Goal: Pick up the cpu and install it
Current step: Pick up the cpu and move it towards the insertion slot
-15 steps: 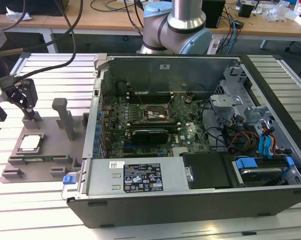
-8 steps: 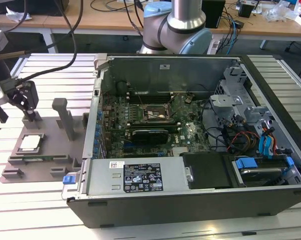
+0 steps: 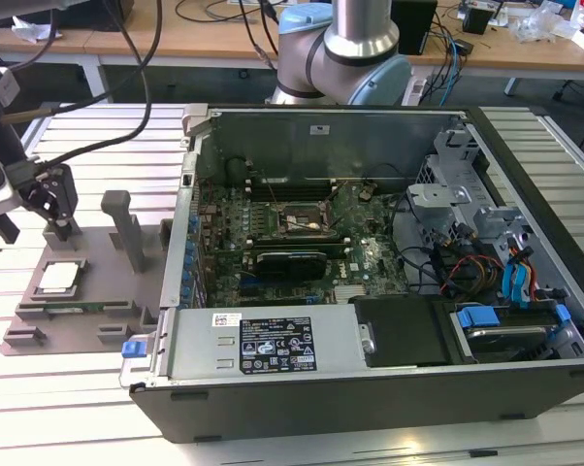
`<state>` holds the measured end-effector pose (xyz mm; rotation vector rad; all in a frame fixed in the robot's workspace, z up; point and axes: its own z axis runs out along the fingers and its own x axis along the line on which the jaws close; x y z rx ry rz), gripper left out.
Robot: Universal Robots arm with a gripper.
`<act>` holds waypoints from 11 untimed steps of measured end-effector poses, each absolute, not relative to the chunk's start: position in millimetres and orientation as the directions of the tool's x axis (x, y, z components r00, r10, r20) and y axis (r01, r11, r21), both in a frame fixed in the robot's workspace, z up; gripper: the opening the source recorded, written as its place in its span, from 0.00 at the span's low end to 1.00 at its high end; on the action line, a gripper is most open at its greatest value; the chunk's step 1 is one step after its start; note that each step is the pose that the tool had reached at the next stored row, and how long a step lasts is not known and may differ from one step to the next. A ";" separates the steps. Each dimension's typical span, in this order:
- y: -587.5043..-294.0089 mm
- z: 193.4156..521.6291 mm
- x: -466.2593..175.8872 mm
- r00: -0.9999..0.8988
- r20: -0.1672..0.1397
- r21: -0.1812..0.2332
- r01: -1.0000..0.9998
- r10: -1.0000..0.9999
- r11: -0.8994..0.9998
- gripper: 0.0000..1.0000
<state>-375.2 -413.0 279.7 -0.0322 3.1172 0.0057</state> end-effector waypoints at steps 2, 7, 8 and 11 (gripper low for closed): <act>-413.0 277.9 -375.2 -0.999 -0.024 0.003 -0.021 -0.021 1.000 0.66; -413.0 270.9 -375.2 -0.999 -0.024 0.003 -0.021 -0.021 1.000 0.66; -413.0 269.0 -375.2 -0.999 -0.024 0.003 -0.021 -0.021 1.000 0.66; -413.0 264.6 -375.2 -0.999 -0.024 0.003 -0.021 -0.021 1.000 0.66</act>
